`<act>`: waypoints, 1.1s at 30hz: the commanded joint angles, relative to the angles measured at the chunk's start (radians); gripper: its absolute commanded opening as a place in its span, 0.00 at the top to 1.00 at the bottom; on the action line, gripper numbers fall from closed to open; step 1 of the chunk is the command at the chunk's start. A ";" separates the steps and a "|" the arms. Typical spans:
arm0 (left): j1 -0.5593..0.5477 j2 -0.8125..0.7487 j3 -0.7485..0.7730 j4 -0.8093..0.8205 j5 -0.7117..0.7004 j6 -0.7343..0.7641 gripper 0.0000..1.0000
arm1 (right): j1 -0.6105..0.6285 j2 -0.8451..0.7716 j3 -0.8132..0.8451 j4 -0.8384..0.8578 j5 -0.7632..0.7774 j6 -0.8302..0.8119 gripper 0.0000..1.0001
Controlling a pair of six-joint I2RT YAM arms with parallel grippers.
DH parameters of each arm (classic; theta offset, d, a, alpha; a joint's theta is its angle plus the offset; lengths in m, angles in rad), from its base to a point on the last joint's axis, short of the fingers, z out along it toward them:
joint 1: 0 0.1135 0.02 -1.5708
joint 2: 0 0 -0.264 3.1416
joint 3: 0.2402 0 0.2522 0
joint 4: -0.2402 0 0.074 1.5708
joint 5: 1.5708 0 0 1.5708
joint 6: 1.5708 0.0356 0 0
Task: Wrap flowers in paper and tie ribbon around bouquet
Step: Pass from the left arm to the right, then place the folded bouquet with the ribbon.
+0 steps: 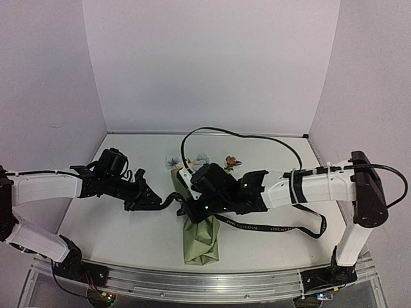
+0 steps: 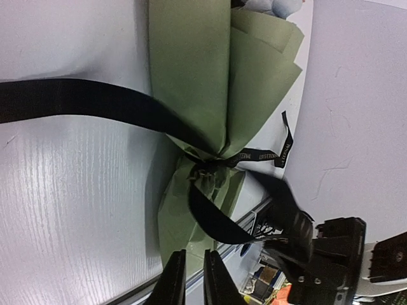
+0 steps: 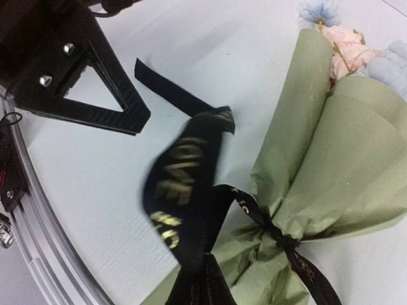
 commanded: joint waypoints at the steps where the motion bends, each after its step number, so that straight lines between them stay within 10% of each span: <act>1: -0.033 0.033 -0.021 0.063 0.011 0.072 0.84 | 0.002 -0.090 -0.023 -0.183 0.044 0.012 1.00; 11: -0.065 0.017 0.028 0.017 -0.170 0.173 0.56 | 0.001 -0.100 -0.021 -0.345 0.025 0.003 1.00; 33: -0.063 0.396 -0.074 0.480 -0.363 -0.134 0.72 | 0.001 -0.098 -0.030 -0.351 0.005 -0.006 1.00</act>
